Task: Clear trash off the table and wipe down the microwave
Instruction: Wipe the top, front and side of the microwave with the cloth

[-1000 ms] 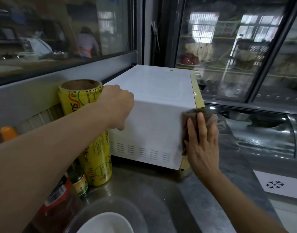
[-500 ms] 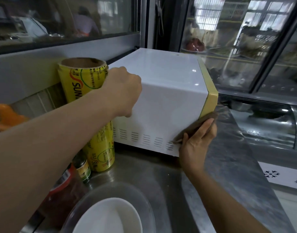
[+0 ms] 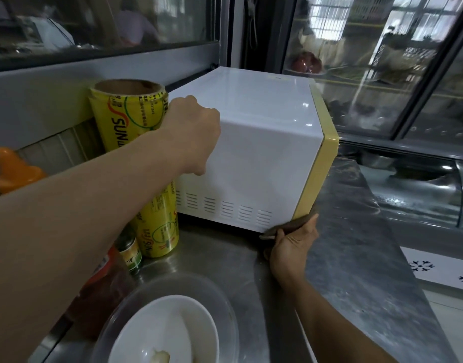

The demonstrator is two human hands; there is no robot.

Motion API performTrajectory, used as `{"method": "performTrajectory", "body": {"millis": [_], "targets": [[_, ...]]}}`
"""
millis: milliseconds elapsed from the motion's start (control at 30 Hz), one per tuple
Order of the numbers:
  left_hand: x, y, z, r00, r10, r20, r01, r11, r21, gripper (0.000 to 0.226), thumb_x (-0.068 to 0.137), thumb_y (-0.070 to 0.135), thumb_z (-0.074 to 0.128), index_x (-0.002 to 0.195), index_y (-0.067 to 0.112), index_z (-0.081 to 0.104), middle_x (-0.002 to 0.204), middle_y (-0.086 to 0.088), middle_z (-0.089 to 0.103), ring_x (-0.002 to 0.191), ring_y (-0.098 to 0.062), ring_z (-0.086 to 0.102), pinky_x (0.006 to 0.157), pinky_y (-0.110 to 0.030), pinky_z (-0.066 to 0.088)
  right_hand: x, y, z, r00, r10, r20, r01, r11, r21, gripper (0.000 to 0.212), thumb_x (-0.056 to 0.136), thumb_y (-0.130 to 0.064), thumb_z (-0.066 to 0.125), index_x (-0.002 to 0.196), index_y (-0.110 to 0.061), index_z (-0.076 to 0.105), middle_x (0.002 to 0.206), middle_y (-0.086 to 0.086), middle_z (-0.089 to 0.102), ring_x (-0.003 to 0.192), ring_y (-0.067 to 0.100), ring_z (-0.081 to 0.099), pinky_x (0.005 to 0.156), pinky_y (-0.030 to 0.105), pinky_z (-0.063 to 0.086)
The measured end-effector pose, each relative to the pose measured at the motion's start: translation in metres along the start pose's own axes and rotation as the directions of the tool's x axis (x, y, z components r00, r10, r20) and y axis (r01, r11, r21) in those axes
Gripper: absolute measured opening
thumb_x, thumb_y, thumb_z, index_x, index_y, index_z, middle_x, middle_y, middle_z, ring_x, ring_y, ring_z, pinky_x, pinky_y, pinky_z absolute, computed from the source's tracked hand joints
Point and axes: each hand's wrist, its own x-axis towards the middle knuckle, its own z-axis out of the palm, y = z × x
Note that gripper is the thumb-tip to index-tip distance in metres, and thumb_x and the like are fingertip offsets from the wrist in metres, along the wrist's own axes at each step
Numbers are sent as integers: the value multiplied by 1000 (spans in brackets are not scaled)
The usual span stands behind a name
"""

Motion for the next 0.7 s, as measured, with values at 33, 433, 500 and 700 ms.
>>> {"method": "performTrajectory", "body": {"millis": [33,433,500,700], "targets": [[-1,0,-2,1000,1,9,-1,1000,0,50,70,43,71,86,14,33,66,2,27,74,-18,37,46,-26,14,0,0,-4,999,32,16,-32,999,31,83,85,5,46,149,-18,-2,140,16,20,124,8,35,101,24,38],[-12,-5,-14,989,-7,145,-5,997,79,70,75,47,63,126,7,39,115,-7,49,108,-24,43,83,-33,34,1,-30,-101,977,-18,214,93,933,-348,32,78,-3,55,97,-20,36,81,8,61,66,32,59,53,41,48],[-14,-10,-16,987,-2,163,-16,994,104,68,79,42,58,132,6,34,123,-8,46,116,-26,39,95,-38,33,6,-52,-117,955,-229,191,288,871,-398,38,67,4,65,97,-16,52,91,8,63,68,31,61,48,34,45],[-14,-31,-27,996,-27,85,16,992,124,88,82,54,52,145,8,11,143,-11,33,133,-29,27,111,-47,17,65,-119,-125,435,-874,216,849,318,-421,20,74,0,56,91,-7,65,103,18,65,80,32,59,57,34,47]]}}
